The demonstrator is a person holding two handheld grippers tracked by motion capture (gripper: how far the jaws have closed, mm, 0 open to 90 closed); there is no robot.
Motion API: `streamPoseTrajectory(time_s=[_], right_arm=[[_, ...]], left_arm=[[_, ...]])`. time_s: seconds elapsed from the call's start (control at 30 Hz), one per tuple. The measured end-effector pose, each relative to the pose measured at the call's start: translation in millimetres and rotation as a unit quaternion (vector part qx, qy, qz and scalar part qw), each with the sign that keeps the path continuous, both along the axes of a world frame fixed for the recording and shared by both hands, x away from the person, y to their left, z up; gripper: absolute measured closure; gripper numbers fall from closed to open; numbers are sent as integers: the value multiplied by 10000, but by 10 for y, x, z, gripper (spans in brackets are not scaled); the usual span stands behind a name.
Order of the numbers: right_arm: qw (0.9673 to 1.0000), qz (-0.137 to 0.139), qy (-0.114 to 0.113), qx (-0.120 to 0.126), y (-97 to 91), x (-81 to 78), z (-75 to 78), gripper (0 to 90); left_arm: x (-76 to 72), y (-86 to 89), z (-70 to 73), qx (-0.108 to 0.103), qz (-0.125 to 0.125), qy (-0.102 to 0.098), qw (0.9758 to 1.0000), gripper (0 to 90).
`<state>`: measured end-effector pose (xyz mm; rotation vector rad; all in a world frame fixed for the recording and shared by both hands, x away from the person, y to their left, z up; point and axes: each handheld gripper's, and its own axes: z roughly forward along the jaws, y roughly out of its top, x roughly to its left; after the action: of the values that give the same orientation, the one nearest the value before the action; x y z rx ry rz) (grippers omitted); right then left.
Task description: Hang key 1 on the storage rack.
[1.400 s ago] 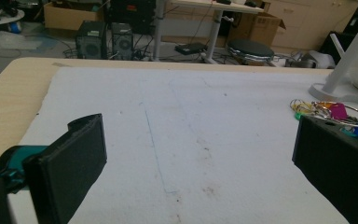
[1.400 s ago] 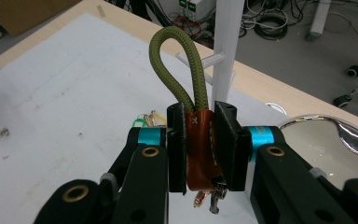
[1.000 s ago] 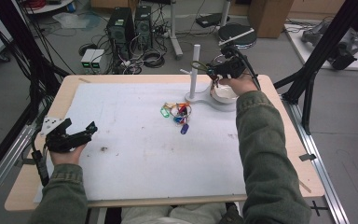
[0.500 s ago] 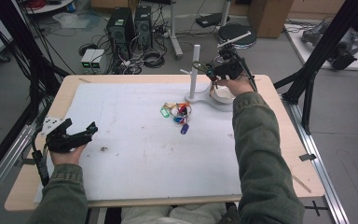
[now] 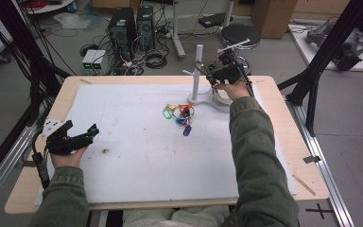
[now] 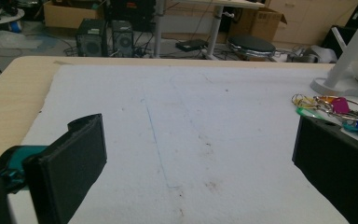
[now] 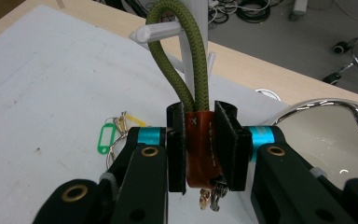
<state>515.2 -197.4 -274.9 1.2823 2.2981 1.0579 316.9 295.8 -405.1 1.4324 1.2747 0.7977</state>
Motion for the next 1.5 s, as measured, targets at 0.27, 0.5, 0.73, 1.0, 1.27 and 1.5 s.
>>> streamPoseTrajectory(time_s=[0.27, 0.5, 0.73, 1.0, 1.27, 1.5], right_arm=[[10000, -5, 50, -84, 80, 32, -59, 745], [9999, -91, 39, -139, 79, 4, -41, 474], [9985, -334, 142, -415, 86, -39, -38, 125], [9964, -553, 142, -633, 40, -118, 16, 6], [9963, -538, 93, -669, -12, -255, 119, 6], [9968, -627, -27, -490, -106, -380, 165, 6]], left_arm=[[-7, 1, 2, 23, -1, -10, 10000, 32], [-16, 7, 8, 21, 13, -35, 10000, 32], [-17, 2, 9, 21, 6, -33, 10000, 32], [-20, 2, 10, 16, 17, -40, 10000, 32], [-19, 2, 10, 3, 12, -39, 10000, 32], [-22, 10, 14, 12, 45, -48, 10000, 32]])
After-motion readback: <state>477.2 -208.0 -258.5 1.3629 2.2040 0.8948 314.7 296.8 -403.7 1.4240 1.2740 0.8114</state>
